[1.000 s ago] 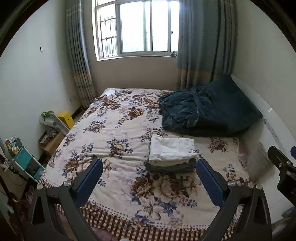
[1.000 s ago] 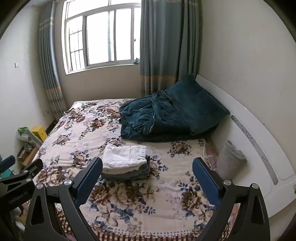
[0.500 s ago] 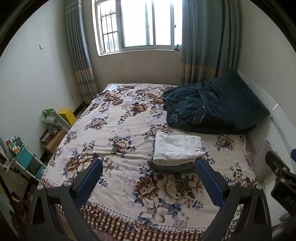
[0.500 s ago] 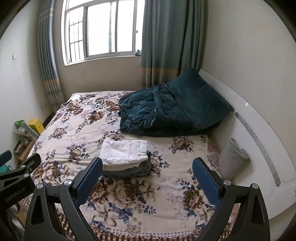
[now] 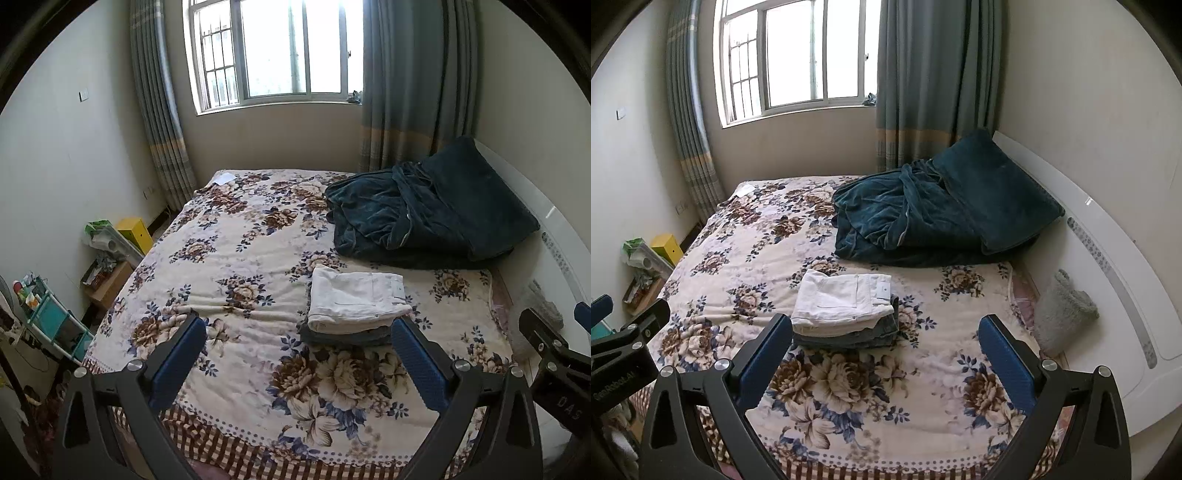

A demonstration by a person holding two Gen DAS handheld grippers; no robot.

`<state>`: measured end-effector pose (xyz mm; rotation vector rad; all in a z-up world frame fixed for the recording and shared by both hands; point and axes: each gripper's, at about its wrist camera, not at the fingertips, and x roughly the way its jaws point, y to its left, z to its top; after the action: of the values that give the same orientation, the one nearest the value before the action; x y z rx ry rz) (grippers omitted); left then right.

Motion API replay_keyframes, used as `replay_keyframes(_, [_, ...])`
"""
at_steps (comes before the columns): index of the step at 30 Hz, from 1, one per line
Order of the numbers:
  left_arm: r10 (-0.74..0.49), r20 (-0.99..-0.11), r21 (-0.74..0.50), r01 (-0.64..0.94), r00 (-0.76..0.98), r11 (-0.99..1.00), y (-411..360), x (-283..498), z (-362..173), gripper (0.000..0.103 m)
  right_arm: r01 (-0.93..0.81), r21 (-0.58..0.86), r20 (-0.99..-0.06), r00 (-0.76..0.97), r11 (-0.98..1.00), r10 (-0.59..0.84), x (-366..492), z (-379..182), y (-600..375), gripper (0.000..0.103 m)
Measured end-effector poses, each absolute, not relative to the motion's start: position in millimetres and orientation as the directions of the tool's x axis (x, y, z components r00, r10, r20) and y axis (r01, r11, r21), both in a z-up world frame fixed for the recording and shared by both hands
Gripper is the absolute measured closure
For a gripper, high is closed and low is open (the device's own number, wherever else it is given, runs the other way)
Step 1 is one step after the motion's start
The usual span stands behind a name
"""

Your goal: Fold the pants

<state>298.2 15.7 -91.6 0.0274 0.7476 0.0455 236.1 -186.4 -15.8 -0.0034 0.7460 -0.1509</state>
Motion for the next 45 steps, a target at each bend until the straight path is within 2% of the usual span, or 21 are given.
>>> replay_keyframes(45, [0.049, -0.656, 0.048, -0.023, 0.753, 0.999, 18, 295, -80, 0.0, 0.133, -0.044, -0.667, 0.734, 0.99, -0.128, 236, -15, -177, 0.0])
